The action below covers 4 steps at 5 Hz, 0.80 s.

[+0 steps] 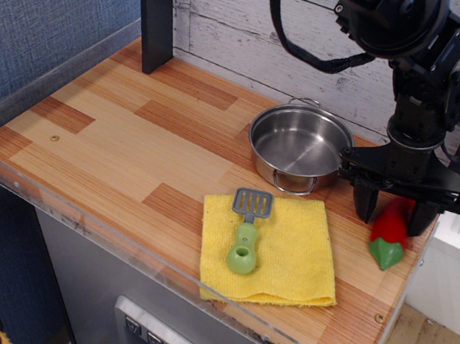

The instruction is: Move the red pepper to the left of the metal pot.

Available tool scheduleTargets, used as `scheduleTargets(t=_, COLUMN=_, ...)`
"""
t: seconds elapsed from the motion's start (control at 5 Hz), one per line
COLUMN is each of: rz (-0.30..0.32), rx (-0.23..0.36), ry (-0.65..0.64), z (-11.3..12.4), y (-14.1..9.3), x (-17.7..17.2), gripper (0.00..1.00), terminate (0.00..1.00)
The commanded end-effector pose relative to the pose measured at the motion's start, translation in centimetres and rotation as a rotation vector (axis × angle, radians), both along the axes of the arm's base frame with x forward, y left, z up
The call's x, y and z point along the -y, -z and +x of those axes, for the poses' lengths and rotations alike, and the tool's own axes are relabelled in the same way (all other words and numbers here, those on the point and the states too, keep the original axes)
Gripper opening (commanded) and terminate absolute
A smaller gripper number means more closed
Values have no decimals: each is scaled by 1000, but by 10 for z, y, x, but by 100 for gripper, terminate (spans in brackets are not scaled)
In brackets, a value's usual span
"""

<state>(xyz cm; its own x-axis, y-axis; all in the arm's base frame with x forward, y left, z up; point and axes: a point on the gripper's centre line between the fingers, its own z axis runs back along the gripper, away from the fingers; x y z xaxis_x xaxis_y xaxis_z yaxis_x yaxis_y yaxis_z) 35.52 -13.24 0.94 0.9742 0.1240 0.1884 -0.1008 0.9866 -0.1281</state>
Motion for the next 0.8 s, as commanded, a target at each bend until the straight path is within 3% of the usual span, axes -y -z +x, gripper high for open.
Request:
scheduleTargets(t=0.0, rz=-19, rx=27, ry=21, z=-8, y=-9, x=9, gripper=0, terminate=0)
scheduleTargets(t=0.2, rz=-50, rx=16, ry=11, z=-10, y=-16, x=9, gripper=0, terminate=0)
scheduleTargets(t=0.6, rz=-98, rx=51, ry=-25, z=-4, y=-58, x=14, gripper=0, terminate=0)
